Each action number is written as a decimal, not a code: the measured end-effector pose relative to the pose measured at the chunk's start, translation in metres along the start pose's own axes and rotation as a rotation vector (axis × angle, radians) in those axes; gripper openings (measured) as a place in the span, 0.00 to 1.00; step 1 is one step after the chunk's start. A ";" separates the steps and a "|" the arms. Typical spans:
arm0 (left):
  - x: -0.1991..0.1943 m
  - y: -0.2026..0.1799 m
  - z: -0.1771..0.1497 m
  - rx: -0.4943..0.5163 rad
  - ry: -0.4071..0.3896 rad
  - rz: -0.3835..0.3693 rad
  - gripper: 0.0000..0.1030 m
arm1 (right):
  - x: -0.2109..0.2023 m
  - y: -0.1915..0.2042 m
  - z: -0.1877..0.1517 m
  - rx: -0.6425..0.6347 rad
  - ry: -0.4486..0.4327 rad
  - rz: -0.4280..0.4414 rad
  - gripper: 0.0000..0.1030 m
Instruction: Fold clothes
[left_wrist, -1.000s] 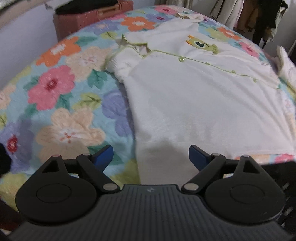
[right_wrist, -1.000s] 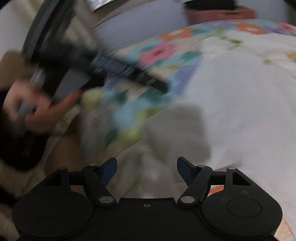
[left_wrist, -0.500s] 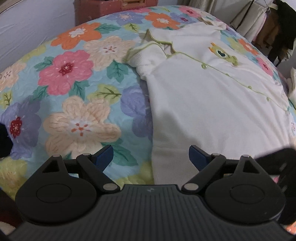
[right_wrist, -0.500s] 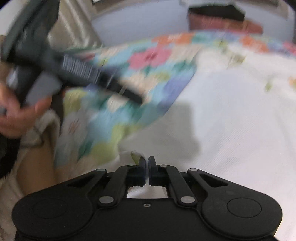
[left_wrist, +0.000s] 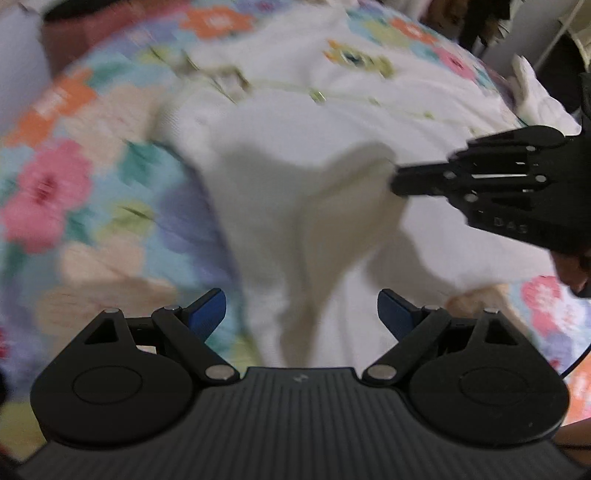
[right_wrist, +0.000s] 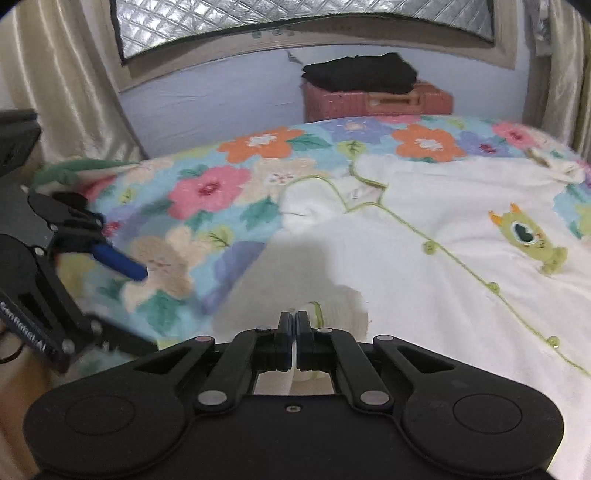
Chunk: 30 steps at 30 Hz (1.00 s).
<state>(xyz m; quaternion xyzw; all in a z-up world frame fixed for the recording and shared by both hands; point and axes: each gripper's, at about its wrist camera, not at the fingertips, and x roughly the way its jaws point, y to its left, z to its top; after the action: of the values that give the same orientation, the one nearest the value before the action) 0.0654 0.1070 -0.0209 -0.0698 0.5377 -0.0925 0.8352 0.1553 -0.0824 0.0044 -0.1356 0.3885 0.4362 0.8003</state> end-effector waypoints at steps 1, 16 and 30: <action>0.010 -0.004 0.004 0.014 0.016 -0.014 0.87 | 0.002 -0.002 0.001 0.018 -0.006 -0.001 0.02; 0.042 -0.020 0.033 0.084 -0.139 -0.134 0.08 | -0.004 -0.046 0.018 0.239 -0.168 0.058 0.05; 0.068 0.049 0.039 -0.145 -0.076 -0.216 0.13 | 0.041 -0.091 -0.031 0.582 -0.017 0.059 0.41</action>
<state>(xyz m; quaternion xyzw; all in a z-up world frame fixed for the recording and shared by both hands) 0.1326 0.1400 -0.0751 -0.1908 0.5003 -0.1400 0.8329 0.2256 -0.1289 -0.0575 0.1146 0.4943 0.3306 0.7957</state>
